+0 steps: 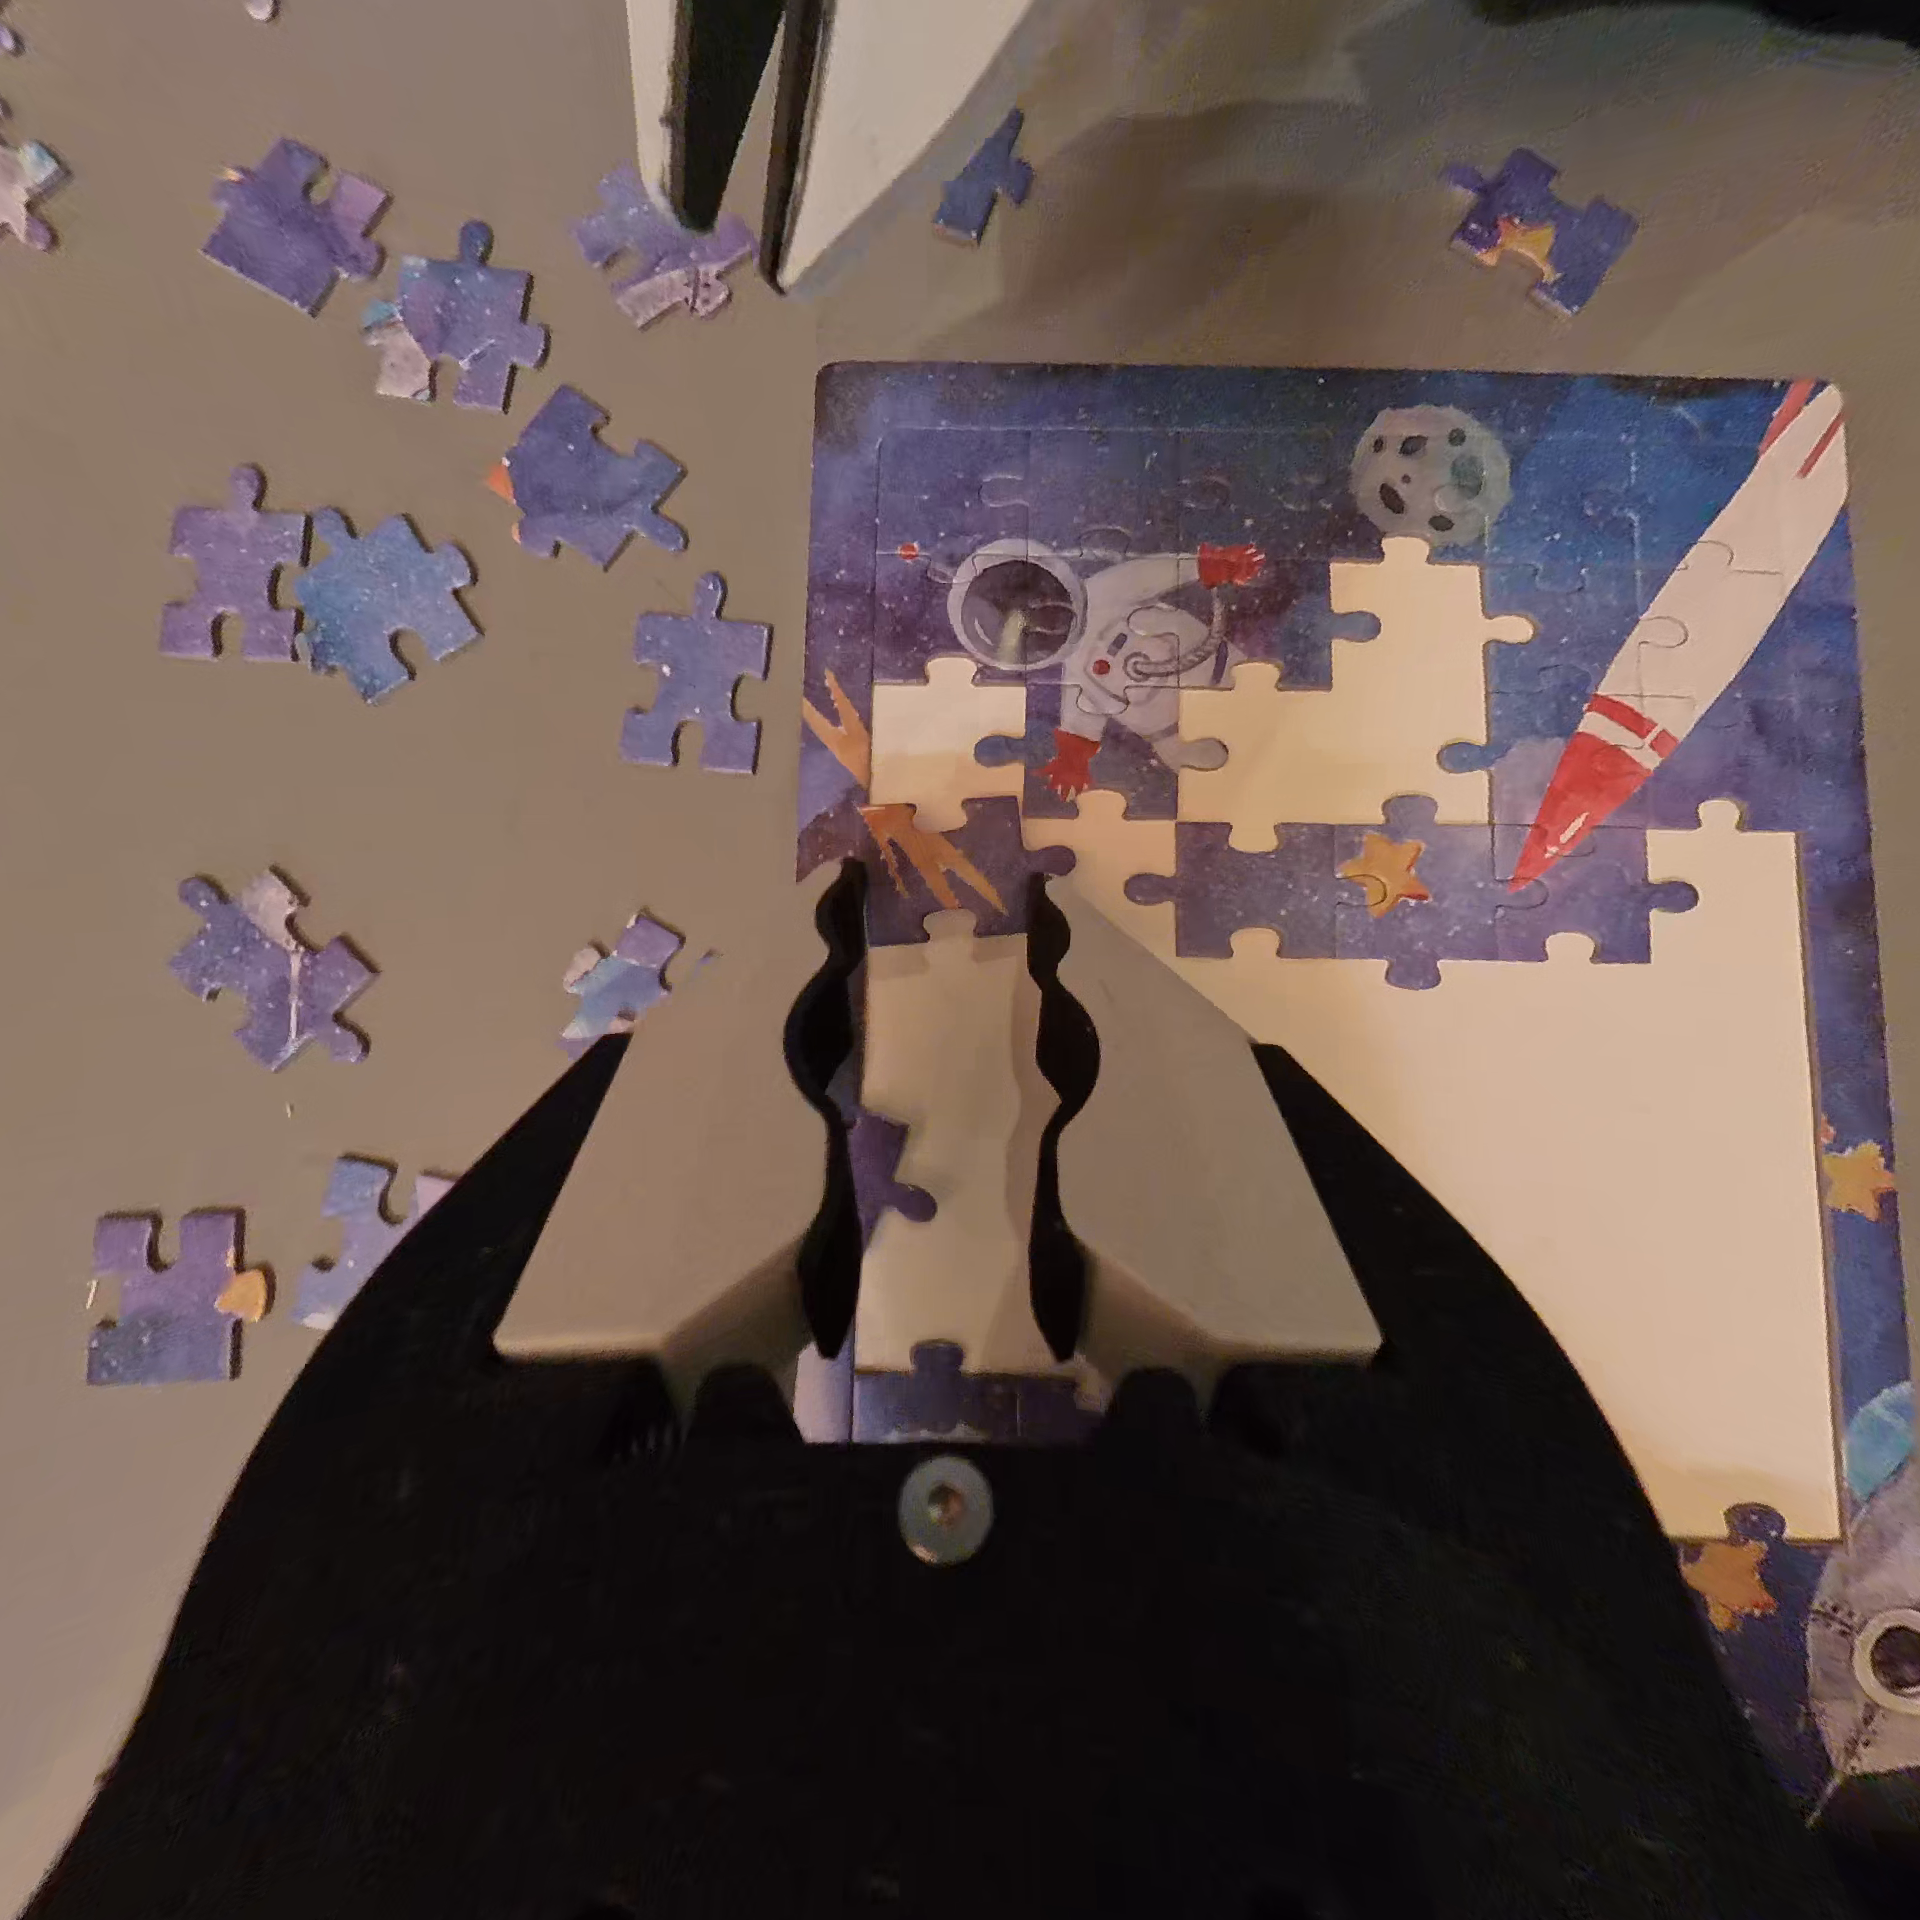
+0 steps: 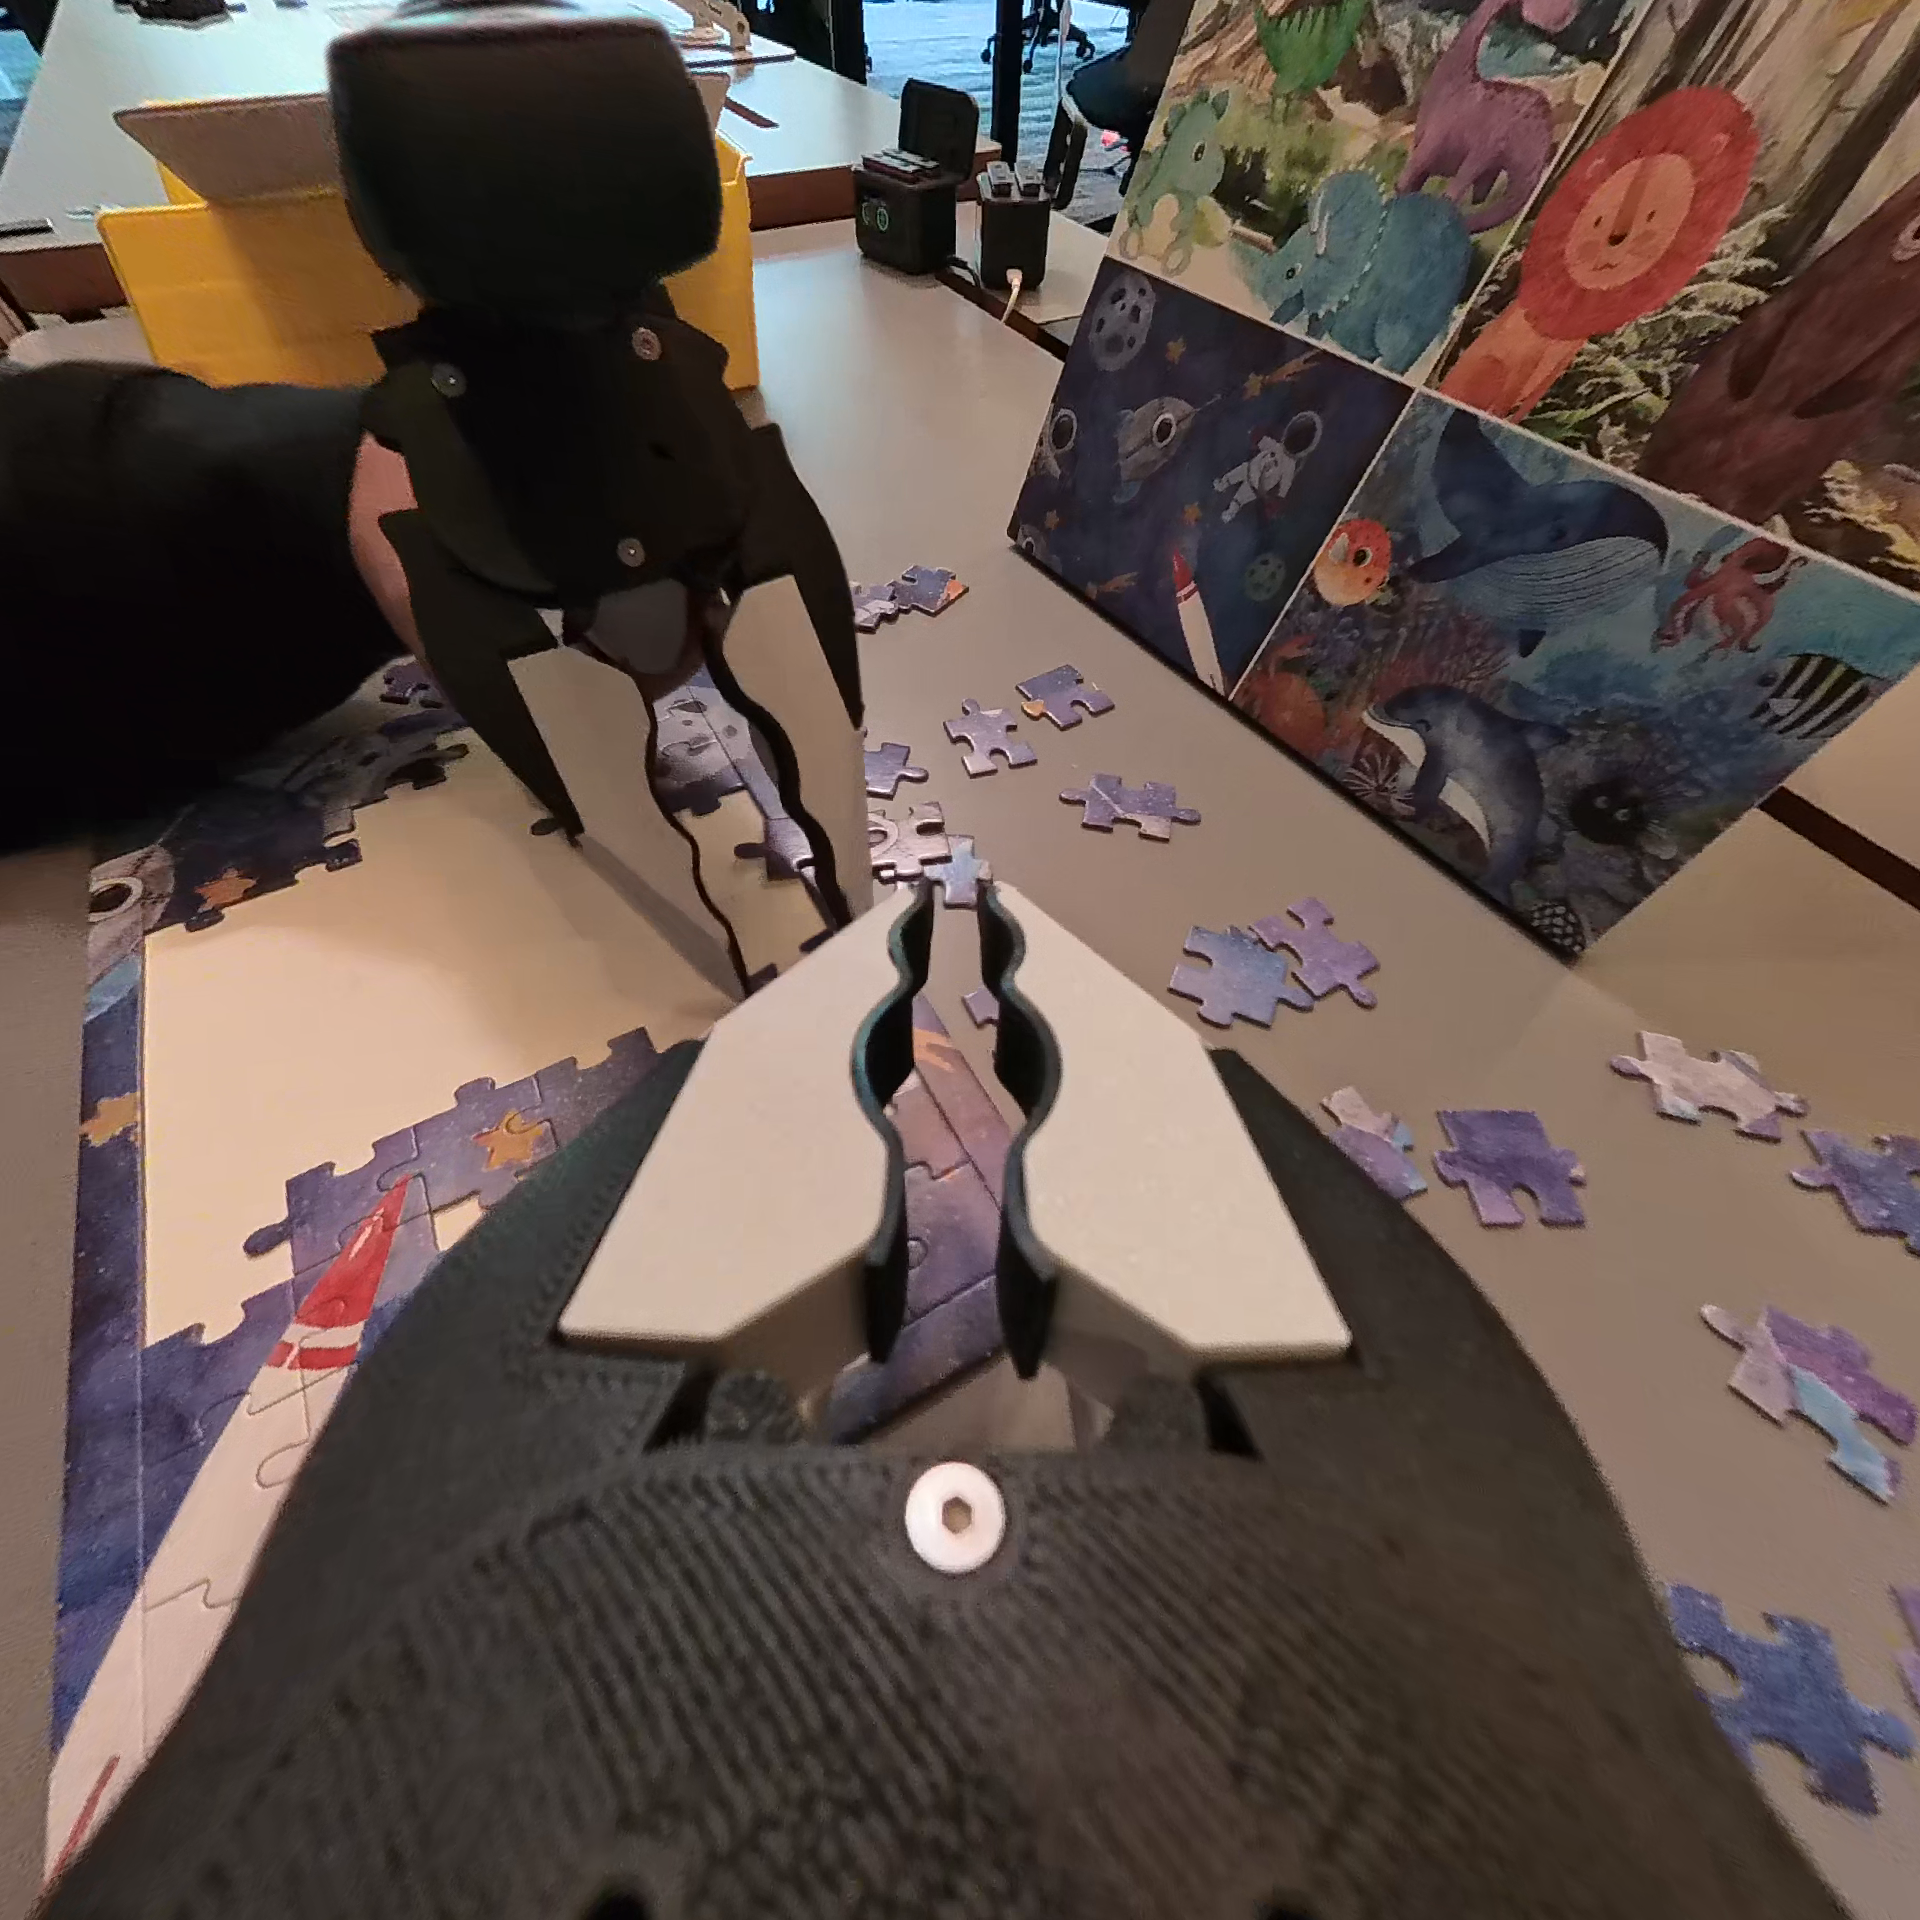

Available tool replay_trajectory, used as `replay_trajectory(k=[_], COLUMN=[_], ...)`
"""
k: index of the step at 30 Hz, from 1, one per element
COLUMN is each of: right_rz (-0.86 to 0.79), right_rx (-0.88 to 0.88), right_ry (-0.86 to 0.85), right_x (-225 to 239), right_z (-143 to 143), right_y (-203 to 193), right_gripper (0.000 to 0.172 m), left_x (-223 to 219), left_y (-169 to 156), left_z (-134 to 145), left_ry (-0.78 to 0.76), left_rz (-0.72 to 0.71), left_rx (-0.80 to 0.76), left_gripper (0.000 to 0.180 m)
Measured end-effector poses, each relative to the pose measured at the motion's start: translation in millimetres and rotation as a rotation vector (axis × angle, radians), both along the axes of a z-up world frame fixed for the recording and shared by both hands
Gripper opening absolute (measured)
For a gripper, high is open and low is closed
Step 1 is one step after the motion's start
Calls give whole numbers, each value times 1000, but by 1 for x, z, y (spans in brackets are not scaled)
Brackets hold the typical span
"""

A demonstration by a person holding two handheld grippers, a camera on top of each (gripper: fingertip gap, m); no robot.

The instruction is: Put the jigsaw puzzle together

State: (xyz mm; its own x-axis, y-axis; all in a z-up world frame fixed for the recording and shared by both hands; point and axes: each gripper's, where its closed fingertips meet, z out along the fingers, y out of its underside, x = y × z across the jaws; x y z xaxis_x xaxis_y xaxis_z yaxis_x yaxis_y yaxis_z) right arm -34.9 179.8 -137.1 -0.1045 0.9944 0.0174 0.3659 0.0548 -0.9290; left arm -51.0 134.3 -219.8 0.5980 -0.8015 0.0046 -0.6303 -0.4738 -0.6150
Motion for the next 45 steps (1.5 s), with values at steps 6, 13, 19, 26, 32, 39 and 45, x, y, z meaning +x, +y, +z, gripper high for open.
replay_trajectory(k=[6,13,19,26,32,39,45], right_rz=[10,13,18,19,21,23,24], right_rx=[3,-11,-11,-17,-18,-22,-15], right_ry=[1,7,12,9,6,8,8], right_x=[-1,0,0,0,-1,-1,-1], right_z=[1,2,3,2,1,1,1], right_y=[-3,-3,-5,-4,-5,-6,-6], right_gripper=[7,7,7,7,7,7,6], left_x=[13,17,12,-1,-4,-8,-11], left_y=[9,11,7,-4,-7,-7,-7], left_z=[2,-1,2,0,-7,-6,-7], left_ry=[-15,-10,-21,-13,3,10,26], left_rz=[-35,-46,-38,-33,-35,-21,-8], left_rx=[-9,-19,-23,-60,-82,-72,-60], left_gripper=[30,30,30,30,30,30,35])
